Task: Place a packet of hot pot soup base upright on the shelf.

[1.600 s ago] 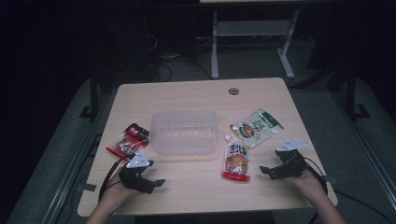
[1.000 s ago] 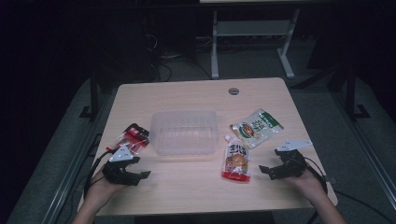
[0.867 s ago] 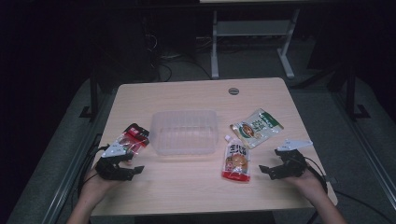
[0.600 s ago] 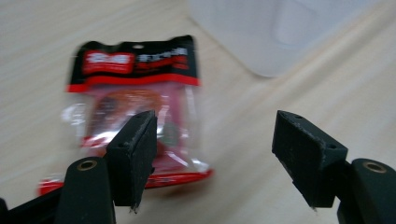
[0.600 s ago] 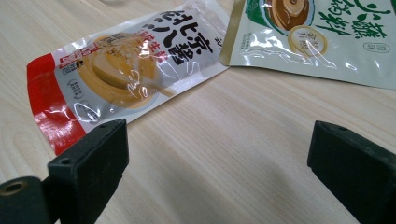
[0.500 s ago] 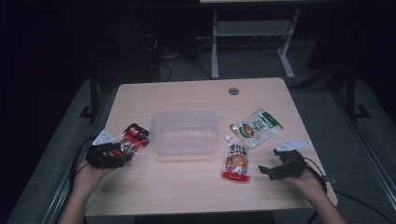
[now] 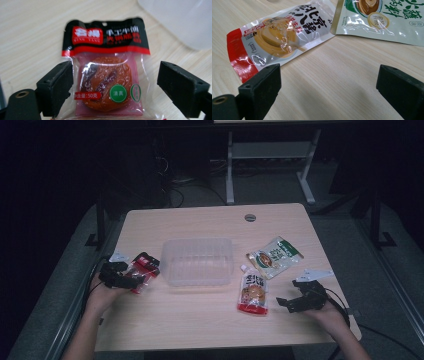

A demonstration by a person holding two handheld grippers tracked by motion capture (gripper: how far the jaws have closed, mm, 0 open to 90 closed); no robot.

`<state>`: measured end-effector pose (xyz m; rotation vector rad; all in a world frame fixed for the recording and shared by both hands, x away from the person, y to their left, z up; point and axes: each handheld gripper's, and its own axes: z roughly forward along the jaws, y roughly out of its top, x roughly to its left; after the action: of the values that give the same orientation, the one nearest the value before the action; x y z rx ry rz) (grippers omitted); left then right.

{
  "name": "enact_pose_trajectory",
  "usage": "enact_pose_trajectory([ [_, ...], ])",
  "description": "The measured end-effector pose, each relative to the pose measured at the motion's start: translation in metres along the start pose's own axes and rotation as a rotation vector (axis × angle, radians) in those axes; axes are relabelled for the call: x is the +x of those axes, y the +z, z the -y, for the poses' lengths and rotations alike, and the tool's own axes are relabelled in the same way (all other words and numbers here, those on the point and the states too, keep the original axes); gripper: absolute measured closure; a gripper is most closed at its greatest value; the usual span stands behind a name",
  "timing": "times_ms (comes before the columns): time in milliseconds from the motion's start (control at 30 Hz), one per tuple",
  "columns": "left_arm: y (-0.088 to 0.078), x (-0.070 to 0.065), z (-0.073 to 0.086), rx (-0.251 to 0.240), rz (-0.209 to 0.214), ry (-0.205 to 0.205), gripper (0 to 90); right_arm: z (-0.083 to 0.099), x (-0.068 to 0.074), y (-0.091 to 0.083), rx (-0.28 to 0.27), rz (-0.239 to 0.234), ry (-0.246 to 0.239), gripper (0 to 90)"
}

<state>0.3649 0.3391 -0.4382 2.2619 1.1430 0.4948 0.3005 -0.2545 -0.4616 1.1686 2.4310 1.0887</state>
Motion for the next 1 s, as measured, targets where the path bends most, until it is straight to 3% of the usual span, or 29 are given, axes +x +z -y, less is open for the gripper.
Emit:
enact_pose_trajectory([
  [167,0.01,0.001,0.003,0.038,-0.01,-0.01,12.0,0.0,0.0,0.001,0.005,0.0,0.001,5.5],
  [300,0.013,0.006,0.013,-0.017,0.018,-0.055,11.6,0.0,0.0,0.0,0.006,-0.003,-0.002,5.6],
  [433,0.013,0.007,0.014,-0.015,0.009,-0.043,14.9,0.0,0.0,0.001,0.007,-0.003,-0.006,5.7],
  [600,0.01,0.005,0.016,-0.024,-0.007,-0.03,28.9,0.0,0.0,0.001,0.009,-0.005,-0.004,5.9],
  [700,0.009,0.005,0.017,-0.031,-0.006,-0.049,35.0,0.0,0.0,0.001,0.008,-0.007,0.001,6.0],
  [1000,0.007,0.005,0.016,-0.035,0.015,-0.091,38.2,0.0,0.0,0.0,0.002,-0.011,0.004,6.1],
])
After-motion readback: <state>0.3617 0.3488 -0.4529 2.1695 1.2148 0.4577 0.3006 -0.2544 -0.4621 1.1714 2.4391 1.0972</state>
